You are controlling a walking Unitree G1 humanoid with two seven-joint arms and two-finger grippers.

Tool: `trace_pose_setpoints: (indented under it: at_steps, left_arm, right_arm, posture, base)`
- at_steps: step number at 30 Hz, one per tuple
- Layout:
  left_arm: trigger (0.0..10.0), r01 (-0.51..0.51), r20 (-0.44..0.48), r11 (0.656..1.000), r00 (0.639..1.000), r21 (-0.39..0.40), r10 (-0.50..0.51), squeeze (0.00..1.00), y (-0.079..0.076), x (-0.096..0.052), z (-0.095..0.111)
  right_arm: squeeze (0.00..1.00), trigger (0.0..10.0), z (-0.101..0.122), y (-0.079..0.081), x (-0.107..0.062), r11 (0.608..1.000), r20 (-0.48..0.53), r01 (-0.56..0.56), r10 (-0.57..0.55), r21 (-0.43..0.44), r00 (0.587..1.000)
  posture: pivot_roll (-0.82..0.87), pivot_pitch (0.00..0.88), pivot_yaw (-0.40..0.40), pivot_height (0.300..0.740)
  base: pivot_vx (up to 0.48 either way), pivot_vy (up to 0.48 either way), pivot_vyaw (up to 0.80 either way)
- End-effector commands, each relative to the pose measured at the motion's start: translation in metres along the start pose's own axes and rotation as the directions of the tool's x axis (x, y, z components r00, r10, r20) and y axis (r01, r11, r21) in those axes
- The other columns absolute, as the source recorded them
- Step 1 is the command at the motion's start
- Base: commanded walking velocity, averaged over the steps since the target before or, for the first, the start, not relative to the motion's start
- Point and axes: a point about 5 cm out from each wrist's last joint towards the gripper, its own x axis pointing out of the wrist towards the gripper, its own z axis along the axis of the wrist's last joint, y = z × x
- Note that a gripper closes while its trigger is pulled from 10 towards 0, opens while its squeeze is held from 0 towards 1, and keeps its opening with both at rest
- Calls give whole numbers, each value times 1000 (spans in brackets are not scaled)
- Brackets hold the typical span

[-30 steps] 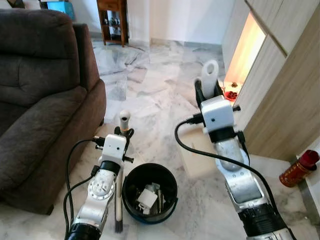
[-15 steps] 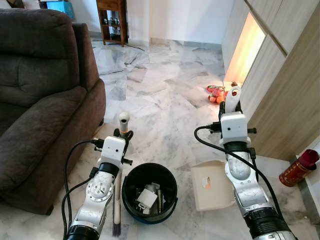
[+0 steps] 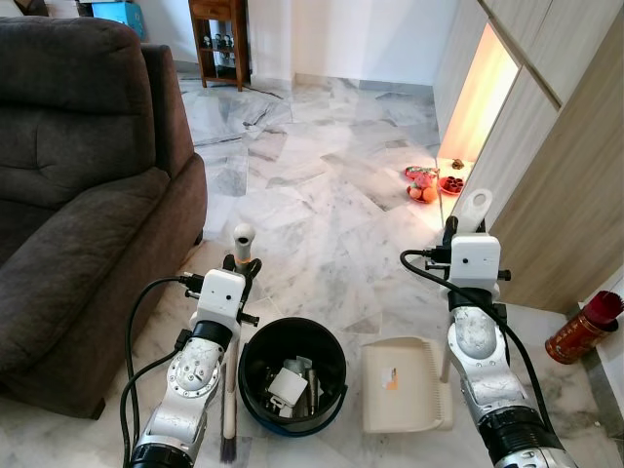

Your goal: Sweep floor

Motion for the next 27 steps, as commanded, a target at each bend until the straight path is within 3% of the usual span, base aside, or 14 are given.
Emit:
trace_pose_setpoints:
  at_steps: [1, 27]
  left_arm:
    - [10000, -4, 62, 1000, 998, 1, 4, 0, 3, 2, 12]
    - [10000, 2, 62, 1000, 998, 3, -3, 0, 5, 0, 12]
  right_arm:
    - [0, 10000, 9, -4, 7, 1000, 56, 3, -4, 19, 998]
    - [0, 10000, -4, -8, 4, 998, 9, 6, -7, 69, 1000]
  posture:
    - [118, 0, -25, 740]
    - [120, 0, -24, 740]
  base:
    - [0, 0, 0]
    - [0, 0, 0]
